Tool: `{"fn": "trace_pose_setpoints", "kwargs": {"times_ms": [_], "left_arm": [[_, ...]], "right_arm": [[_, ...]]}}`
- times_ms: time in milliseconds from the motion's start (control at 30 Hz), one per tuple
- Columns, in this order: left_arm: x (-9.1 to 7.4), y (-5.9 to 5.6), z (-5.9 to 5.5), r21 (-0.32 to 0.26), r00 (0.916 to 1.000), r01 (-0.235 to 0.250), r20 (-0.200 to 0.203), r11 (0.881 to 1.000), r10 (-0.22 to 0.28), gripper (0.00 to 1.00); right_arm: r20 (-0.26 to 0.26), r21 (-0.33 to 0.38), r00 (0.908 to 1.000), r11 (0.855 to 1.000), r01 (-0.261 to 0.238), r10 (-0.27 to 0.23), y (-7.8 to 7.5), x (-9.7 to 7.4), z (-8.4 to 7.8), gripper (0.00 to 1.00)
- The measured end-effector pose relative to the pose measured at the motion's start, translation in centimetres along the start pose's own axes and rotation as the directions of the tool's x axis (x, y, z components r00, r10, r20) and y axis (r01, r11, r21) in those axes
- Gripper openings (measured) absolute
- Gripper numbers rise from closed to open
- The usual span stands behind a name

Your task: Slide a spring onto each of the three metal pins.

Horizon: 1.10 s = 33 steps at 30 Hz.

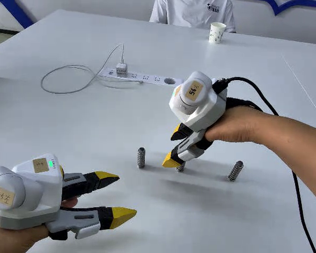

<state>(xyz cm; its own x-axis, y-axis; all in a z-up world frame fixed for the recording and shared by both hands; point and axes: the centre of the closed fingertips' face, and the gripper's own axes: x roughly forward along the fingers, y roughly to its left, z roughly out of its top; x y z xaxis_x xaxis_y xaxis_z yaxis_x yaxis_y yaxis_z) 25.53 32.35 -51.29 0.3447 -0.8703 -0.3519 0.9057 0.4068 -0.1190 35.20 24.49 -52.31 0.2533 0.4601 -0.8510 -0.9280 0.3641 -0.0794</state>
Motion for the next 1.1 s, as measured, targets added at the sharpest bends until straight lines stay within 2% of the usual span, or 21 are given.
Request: {"fn": "trace_pose_setpoints", "kwargs": {"times_ms": [700,1100], "left_arm": [[0.6,0.2,0.3,-0.010,1.0000,0.005,0.002,1.000,-0.005,0.53],[0.8,0.2,0.3,-0.016,0.9999,0.010,0.002,1.000,-0.010,0.55]], "right_arm": [[0.041,0.112,0.9971,0.992,0.060,-0.065,-0.9,-1.9,-3.7,0.51],[0.074,0.195,0.9896,0.975,0.107,-0.123,-1.3,-3.6,-5.7,0.53]]}}
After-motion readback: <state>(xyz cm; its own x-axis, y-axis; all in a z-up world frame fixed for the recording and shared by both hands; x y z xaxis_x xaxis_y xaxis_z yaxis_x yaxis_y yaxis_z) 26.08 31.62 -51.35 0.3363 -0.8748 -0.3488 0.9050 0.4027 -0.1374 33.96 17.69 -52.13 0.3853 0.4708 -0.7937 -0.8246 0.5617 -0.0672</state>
